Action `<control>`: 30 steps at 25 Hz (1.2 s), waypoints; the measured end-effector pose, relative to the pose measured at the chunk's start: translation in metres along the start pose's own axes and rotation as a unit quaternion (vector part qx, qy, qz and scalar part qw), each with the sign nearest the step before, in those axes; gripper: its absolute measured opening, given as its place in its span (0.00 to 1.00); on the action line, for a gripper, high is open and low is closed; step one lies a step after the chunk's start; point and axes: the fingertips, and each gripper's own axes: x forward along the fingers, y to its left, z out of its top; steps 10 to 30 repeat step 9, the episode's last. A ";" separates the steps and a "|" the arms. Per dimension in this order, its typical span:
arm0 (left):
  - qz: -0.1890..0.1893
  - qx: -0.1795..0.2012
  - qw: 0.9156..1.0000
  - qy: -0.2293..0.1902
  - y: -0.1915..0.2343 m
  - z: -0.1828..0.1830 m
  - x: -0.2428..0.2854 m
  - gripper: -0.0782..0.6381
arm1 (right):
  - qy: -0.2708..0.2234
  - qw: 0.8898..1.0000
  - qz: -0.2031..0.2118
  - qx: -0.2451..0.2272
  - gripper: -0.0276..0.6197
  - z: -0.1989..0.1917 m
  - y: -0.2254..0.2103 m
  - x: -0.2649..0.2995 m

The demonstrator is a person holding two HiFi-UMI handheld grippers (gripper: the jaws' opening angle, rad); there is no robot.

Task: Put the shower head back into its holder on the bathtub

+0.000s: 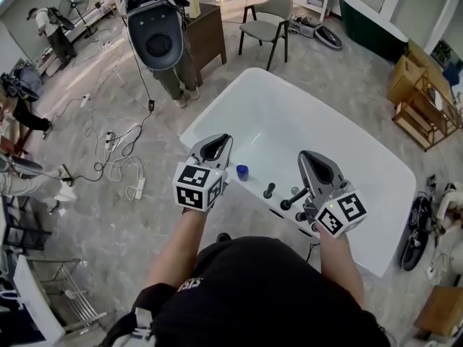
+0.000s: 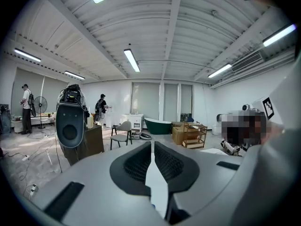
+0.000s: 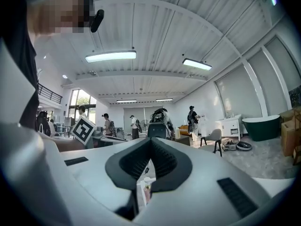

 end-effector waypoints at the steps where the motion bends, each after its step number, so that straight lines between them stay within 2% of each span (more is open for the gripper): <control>1: 0.000 0.001 1.000 0.000 -0.001 0.001 0.000 0.16 | 0.002 1.000 0.000 0.001 0.06 0.000 0.001 0.000; 5: -0.001 0.003 1.000 0.002 -0.004 -0.001 -0.003 0.16 | 0.008 1.000 0.000 0.008 0.06 -0.009 0.003 -0.006; 9: 0.000 -0.004 1.000 0.006 -0.005 -0.009 -0.008 0.16 | 0.021 0.999 -0.019 0.020 0.06 -0.014 0.003 -0.018; 30: 0.000 -0.004 1.000 0.006 -0.005 -0.009 -0.008 0.16 | 0.021 0.999 -0.019 0.020 0.06 -0.014 0.003 -0.018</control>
